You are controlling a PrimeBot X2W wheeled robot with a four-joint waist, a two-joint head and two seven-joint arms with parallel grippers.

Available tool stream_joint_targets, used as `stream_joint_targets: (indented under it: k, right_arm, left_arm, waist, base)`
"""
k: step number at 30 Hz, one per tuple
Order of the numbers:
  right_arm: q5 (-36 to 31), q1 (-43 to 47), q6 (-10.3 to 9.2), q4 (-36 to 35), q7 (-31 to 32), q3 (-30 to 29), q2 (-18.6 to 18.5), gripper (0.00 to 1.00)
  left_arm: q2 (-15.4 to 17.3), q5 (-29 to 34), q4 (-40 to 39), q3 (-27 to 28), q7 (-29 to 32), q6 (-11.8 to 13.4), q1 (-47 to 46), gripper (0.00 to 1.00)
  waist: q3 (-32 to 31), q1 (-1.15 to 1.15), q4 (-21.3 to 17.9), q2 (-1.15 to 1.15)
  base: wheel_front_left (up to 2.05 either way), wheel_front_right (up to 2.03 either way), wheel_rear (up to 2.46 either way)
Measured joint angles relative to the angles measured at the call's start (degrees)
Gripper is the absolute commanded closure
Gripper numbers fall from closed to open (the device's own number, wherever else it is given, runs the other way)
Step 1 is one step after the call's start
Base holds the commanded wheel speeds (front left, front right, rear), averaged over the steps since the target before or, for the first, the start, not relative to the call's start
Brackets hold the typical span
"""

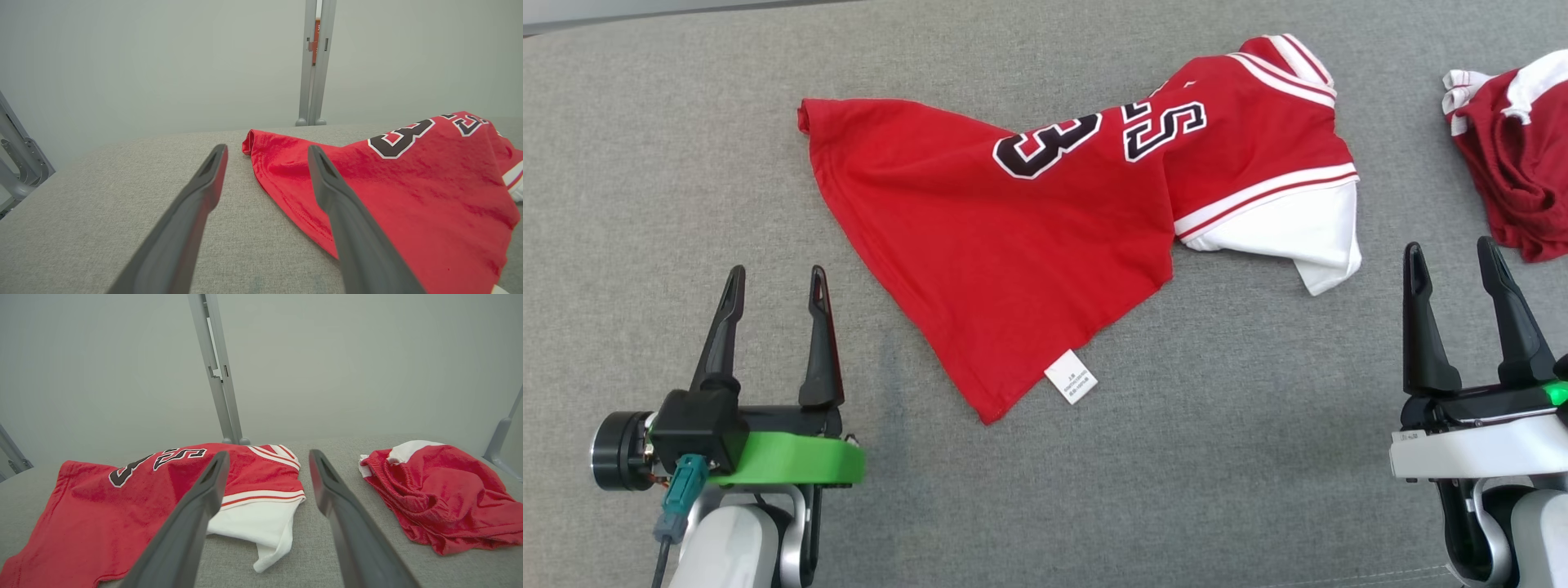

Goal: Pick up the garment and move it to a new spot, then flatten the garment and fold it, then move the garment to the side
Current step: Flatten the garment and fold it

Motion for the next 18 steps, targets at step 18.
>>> stream_joint_targets:
  k: [18]
  right_arm:
    - [0.3, 0.4, 0.00, -0.5, 1.3, 1.2, 0.1, 0.00]
  left_arm:
    - [-1.8, -0.5, -1.4, -9.8, 9.0, -4.2, 0.8, 0.00]
  waist:
    - [0.8, 0.00, 0.5, 0.00]
  base:
    - [0.00, 0.00, 0.00]
